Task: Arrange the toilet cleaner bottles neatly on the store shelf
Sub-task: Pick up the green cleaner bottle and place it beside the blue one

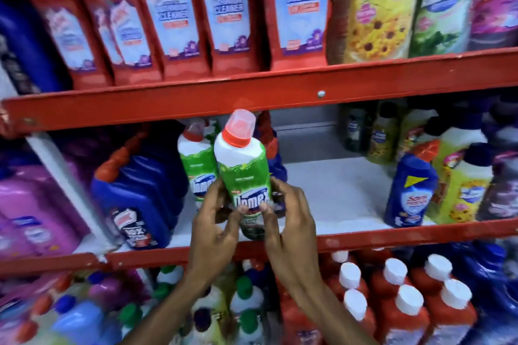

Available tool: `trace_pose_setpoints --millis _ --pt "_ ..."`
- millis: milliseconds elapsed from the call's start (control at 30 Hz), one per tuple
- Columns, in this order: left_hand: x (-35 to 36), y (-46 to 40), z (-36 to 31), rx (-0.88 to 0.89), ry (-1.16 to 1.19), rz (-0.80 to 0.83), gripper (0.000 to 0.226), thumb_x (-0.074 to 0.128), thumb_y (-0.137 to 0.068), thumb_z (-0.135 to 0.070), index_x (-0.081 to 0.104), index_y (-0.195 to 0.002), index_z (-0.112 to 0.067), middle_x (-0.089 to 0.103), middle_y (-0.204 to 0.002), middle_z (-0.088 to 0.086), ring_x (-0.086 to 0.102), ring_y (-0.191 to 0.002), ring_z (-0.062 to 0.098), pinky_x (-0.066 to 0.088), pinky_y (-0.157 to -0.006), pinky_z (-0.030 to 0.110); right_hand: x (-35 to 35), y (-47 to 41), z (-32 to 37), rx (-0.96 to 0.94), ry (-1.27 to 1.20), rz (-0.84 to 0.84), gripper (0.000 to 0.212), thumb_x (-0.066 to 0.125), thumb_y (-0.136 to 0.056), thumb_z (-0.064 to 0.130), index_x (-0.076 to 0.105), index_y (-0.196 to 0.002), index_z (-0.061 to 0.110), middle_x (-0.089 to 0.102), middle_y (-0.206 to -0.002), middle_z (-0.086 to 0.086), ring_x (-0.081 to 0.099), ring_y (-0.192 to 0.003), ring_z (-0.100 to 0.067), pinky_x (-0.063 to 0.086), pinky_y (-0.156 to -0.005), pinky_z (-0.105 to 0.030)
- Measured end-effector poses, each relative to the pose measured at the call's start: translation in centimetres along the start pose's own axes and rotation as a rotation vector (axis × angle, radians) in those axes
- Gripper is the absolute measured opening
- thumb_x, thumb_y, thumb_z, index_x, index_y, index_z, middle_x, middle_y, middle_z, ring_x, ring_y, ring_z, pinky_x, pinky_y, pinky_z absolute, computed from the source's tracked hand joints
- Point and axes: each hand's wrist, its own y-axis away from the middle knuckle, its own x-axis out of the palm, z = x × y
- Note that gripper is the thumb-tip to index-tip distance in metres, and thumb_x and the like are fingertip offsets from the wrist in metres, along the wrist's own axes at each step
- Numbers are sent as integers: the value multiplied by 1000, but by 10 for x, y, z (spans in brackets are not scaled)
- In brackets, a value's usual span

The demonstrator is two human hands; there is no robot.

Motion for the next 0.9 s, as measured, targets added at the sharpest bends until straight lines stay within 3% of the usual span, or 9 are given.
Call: trace_pose_setpoints --millis 100,167,300,433,567,667,733,800,900 --pt "-33 -2 16 -8 -35 -12 58 60 -93 -17 42 -149 -23 65 -127 -39 65 -121 -4 52 -97 15 35 -2 5 -3 8 81 40 50 -100 32 50 -139 20 57 -132 3 57 -118 -10 47 -97 -21" --pt "-51 -4 26 -16 -75 -14 59 59 -95 -19 40 -150 -26 65 -129 -36 64 -123 -4 53 -101 18 56 -4 8 -3 7 125 39 52 -101 31 51 -137 18 59 -130 1 55 -117 -10 44 -97 -20" --pt "-70 -11 45 -47 -115 -8 60 59 -97 -22 37 -152 -28 67 -138 -14 64 -126 0 53 -105 28 86 -9 4 -11 48 168 34 53 -101 27 53 -132 15 60 -124 -3 57 -111 -15 48 -94 -30" --pt "-76 -11 59 -74 -179 16 55 61 -100 -14 39 -149 -28 69 -128 -20 64 -116 -14 53 -99 17 100 -7 -3 0 80 189 33 53 -100 22 54 -132 13 62 -124 -5 51 -104 -2 44 -91 -19" --pt "-77 -12 61 -90 -195 49 56 57 -103 -25 34 -154 -26 71 -130 -9 68 -113 -7 54 -94 13 102 -7 -8 8 99 198 34 52 -100 21 53 -133 15 62 -127 -4 59 -113 -13 50 -96 -33" --pt "-76 -12 58 -103 -202 66 67 61 -101 -23 28 -159 -25 69 -137 -1 69 -116 4 58 -100 28 94 -6 -8 -13 132 210 37 54 -99 22 51 -135 17 61 -132 -2 58 -117 -14 50 -98 -31" --pt "-74 -7 53 -93 -243 59 75 63 -99 -36 22 -161 -25 59 -150 1 62 -131 11 54 -109 36 83 -4 -7 -25 154 204 38 54 -99 24 50 -137 18 59 -135 2 55 -120 -9 49 -99 -26" --pt "-70 0 46 -65 -335 -36 80 61 -96 -45 21 -162 -24 41 -164 1 45 -147 15 44 -119 44 65 -2 -7 -55 181 180 41 54 -99 24 49 -139 20 56 -137 4 53 -122 -9 49 -100 -26" --pt "-58 6 28 123 -504 -221 76 63 -93 -35 31 -158 -14 33 -166 8 33 -154 23 38 -122 55 30 -3 -10 -150 272 92 47 60 -93 16 52 -139 15 57 -138 -2 54 -125 -17 47 -103 -26"
